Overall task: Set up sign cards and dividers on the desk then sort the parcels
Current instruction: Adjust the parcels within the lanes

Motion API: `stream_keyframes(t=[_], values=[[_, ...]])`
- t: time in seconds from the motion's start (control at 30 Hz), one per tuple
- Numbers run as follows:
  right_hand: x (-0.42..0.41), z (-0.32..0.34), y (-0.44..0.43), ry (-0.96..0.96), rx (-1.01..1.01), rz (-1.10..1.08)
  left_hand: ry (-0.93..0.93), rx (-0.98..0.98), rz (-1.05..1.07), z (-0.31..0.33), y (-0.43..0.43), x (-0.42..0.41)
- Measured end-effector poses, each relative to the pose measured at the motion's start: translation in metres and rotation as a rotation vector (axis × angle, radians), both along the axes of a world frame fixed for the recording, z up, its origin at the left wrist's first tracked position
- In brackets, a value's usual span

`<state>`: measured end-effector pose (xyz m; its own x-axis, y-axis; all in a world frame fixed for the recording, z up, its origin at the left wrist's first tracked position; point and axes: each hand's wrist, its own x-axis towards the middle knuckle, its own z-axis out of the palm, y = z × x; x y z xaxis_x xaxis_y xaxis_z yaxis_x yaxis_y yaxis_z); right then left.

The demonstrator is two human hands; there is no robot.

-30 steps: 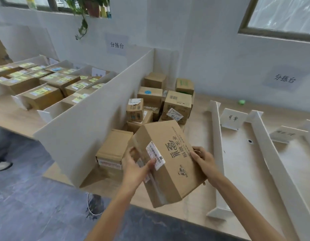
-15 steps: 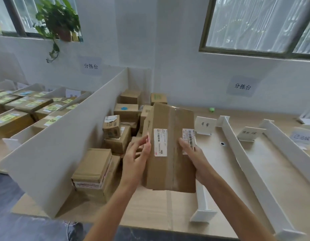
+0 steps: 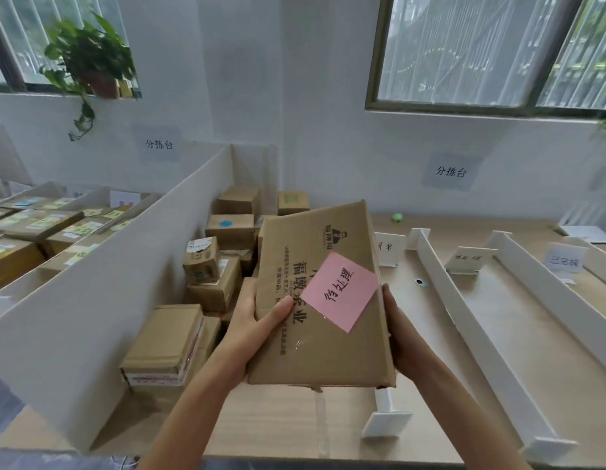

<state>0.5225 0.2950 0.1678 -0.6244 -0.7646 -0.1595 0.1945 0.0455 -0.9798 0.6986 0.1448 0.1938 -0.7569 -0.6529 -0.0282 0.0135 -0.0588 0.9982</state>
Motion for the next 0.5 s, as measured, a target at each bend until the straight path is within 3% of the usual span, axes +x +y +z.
stream_keyframes(t=[0.1,0.2,0.3,0.4,0.5], values=[[0.001,0.004,-0.001,0.195,0.053,-0.015,0.024,-0.069,0.073,-0.01,0.001,-0.007],[0.021,0.009,-0.001,0.23,-0.01,0.082,0.027,-0.069,0.081,-0.022,0.0,-0.015],[0.027,-0.005,-0.001,0.267,-0.029,-0.035,-0.009,-0.029,0.024,-0.034,0.003,-0.022],[0.027,-0.016,0.002,0.282,-0.008,-0.146,-0.051,-0.214,0.03,-0.039,0.005,-0.033],[0.023,-0.018,0.01,0.445,0.031,-0.202,-0.095,-0.322,-0.05,-0.04,0.007,-0.047]])
